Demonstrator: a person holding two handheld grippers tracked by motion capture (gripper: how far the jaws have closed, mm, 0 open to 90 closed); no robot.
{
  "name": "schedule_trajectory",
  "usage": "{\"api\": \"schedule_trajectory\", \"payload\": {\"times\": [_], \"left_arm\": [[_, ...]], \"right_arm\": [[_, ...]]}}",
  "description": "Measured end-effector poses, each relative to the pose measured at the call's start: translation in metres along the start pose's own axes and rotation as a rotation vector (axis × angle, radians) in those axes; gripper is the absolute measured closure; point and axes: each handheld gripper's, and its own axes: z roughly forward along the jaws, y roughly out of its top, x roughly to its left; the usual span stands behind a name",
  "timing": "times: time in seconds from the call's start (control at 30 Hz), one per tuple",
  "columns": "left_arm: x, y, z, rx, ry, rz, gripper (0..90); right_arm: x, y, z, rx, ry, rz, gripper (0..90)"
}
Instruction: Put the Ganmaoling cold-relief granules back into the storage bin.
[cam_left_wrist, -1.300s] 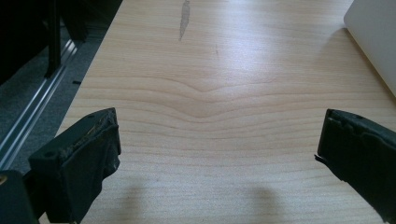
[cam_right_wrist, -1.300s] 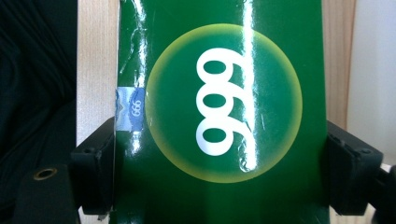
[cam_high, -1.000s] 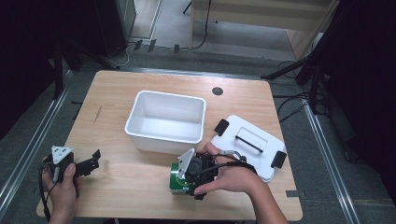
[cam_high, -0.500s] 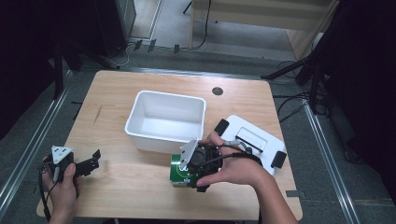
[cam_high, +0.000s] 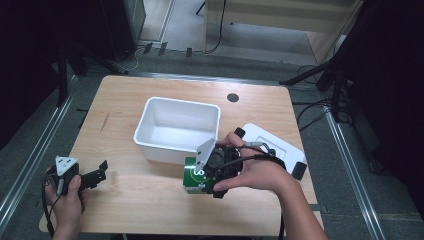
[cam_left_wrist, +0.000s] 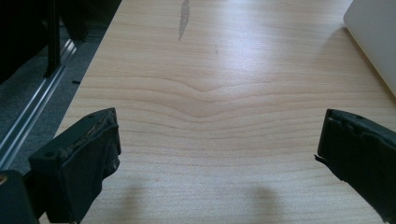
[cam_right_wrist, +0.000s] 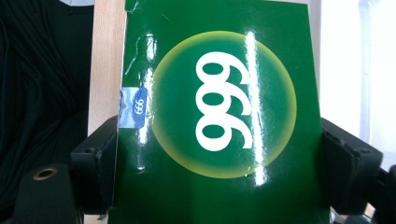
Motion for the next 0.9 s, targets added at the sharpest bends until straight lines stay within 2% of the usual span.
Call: {"api": "schedule_trajectory", "payload": {"times": [0.5, 0.9], "left_arm": [[0.000, 0.000, 0.000, -0.001, 0.000, -0.002, 0.0], [0.000, 0.000, 0.000, -0.002, 0.002, -0.001, 0.0]], "right_arm": [[-0.018, 0.005, -0.025, -0.015, -0.032, 0.012, 15.4], [-0.041, 0.006, -0.049, -0.038, -0.068, 0.047, 15.4]]}}
